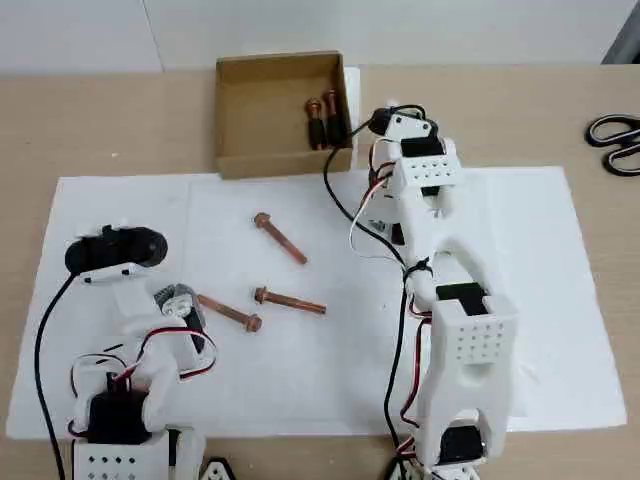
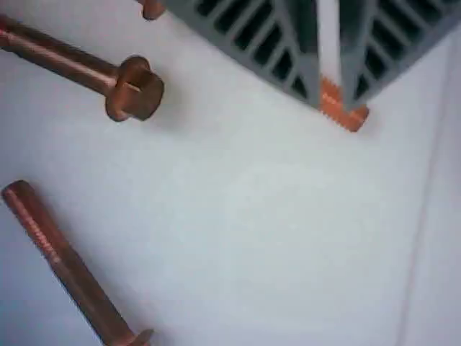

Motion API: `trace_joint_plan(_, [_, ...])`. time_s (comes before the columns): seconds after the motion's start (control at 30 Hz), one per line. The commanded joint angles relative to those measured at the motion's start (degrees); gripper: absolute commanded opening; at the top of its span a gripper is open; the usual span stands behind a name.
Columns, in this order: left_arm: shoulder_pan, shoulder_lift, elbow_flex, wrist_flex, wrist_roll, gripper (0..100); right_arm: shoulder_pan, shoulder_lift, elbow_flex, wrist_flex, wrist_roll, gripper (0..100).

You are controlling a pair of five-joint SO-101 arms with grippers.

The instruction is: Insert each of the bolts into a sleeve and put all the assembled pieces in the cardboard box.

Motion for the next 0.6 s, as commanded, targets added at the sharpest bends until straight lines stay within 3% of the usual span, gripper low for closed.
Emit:
trace_joint_plan(0.0, [-0.09,-0.26,-2.07,0.09,-0.18,1,0.22,0.31,-0.53,-1.63,-0.44,23.1])
trace_joint_plan(0.27, [-0.09,-0.18,-2.07,0.0,-0.18,1,0.22,1.98,-2.29,-1.01,-0.53,21.8])
trace_joint_plan(0.43, [-0.09,-0.18,-2.07,0.0,-0.09,1,0.13,1.98,-2.29,0.22,-0.53,6.3])
trace_joint_plan(0.57, [-0.09,-0.18,-2.07,0.0,-0.09,1,0.13,1.71,-2.29,1.98,-0.62,3.2])
